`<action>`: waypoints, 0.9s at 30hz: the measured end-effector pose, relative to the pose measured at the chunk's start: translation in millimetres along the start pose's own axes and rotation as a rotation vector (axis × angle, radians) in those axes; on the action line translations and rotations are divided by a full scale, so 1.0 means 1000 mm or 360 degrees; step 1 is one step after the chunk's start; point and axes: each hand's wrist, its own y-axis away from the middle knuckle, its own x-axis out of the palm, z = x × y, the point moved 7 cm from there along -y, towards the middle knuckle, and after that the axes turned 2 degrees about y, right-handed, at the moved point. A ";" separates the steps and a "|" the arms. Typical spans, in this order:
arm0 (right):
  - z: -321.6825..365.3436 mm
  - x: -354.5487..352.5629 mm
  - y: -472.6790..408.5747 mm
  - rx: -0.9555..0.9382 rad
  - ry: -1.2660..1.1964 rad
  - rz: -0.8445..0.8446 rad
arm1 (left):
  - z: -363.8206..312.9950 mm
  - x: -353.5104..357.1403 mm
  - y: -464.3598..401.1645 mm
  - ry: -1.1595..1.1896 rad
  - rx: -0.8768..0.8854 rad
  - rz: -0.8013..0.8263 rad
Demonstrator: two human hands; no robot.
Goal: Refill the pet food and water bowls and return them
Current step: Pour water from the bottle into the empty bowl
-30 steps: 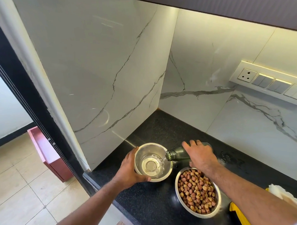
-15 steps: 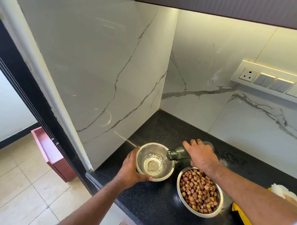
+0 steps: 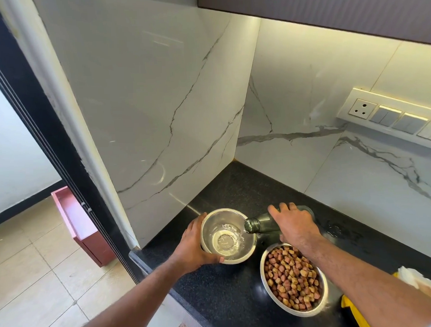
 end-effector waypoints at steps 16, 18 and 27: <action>0.001 0.000 0.002 -0.0002 0.0004 0.0012 | 0.001 0.004 0.000 -0.0097 0.0013 0.0027; 0.001 0.000 0.001 -0.0003 0.0003 0.0018 | 0.002 0.005 0.000 -0.0092 0.0002 0.0021; 0.002 0.000 -0.002 -0.0014 0.0029 0.0015 | 0.003 0.006 -0.002 -0.0112 -0.0018 -0.0017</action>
